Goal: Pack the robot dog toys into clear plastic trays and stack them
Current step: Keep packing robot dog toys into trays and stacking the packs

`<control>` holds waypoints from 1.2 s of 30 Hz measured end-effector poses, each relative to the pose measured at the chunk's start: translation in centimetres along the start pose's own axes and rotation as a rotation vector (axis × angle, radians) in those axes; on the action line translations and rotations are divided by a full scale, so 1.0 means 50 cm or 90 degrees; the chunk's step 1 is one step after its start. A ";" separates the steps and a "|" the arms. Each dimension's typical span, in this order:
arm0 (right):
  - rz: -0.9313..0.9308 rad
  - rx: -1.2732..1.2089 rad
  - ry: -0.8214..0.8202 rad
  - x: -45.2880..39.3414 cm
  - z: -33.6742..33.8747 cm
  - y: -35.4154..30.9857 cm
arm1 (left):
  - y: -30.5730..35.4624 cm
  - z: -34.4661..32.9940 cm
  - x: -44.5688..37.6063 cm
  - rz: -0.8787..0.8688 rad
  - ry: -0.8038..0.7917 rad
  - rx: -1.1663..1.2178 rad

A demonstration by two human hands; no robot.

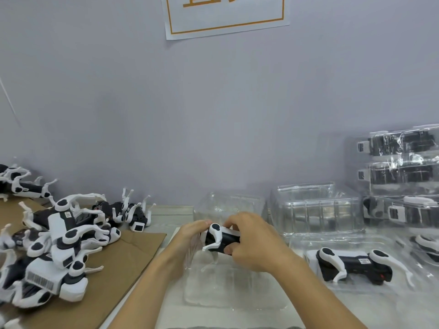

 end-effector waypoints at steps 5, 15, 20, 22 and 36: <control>-0.015 0.107 0.073 0.000 0.002 -0.022 | -0.004 0.010 -0.001 0.000 0.026 0.015; -0.024 -0.076 0.027 -0.013 -0.021 0.008 | -0.002 0.014 -0.004 -0.006 0.059 0.012; -0.009 -0.062 0.018 -0.013 -0.024 0.008 | 0.001 0.028 -0.008 -0.015 0.058 -0.011; -0.004 -0.059 0.014 -0.013 -0.025 0.007 | 0.001 0.032 -0.011 -0.020 0.054 -0.020; 0.007 -0.022 -0.021 -0.014 -0.039 0.005 | -0.001 0.040 -0.014 0.023 0.096 -0.093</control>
Point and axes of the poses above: each hand's wrist, its own x-axis away from the middle knuckle, its own z-axis out of the back of the hand, y = z × x, the point moved 9 cm from there along -x, towards the middle knuckle, and after that the axes turned 12 degrees about x, right-handed, at the moved point
